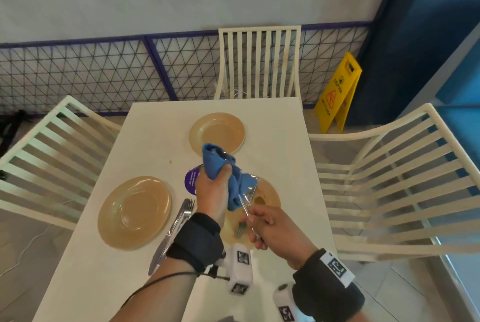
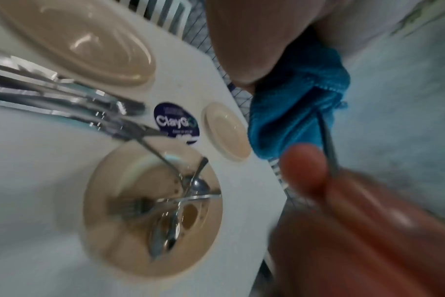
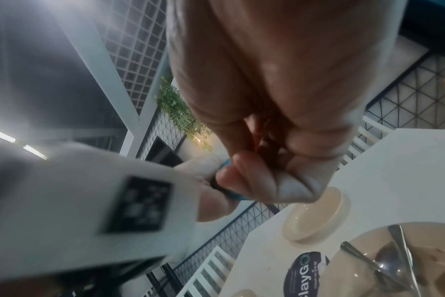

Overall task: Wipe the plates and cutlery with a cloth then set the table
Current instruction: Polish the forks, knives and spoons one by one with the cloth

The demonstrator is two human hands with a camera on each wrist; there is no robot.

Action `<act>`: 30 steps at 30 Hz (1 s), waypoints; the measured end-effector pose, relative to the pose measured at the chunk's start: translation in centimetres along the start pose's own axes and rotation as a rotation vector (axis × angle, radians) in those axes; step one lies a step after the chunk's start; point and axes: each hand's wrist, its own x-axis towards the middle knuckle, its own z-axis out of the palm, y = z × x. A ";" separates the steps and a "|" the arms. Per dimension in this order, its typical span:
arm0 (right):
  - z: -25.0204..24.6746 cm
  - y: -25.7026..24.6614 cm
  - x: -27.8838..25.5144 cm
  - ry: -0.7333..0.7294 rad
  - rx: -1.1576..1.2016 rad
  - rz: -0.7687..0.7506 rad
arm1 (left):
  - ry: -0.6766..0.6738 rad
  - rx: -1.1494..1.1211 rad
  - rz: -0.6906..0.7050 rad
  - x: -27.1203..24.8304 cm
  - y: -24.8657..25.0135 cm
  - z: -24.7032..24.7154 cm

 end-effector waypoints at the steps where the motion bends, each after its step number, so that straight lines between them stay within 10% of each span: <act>1: -0.1 -0.2 0.2 0.013 0.004 -0.002 | -0.042 0.015 -0.040 -0.6 -0.3 0.2; 7: 1.0 -0.4 -0.1 0.011 -0.063 -0.058 | 0.054 -0.103 -0.034 2.1 1.3 -1.2; 13: 1.6 -0.2 3.3 0.091 -0.085 -0.014 | -0.125 -0.010 -0.193 -1.5 -1.4 -1.0; 30: 2.0 -4.6 11.8 0.452 -0.050 -0.102 | -0.573 0.490 -0.015 -0.1 -1.1 -9.6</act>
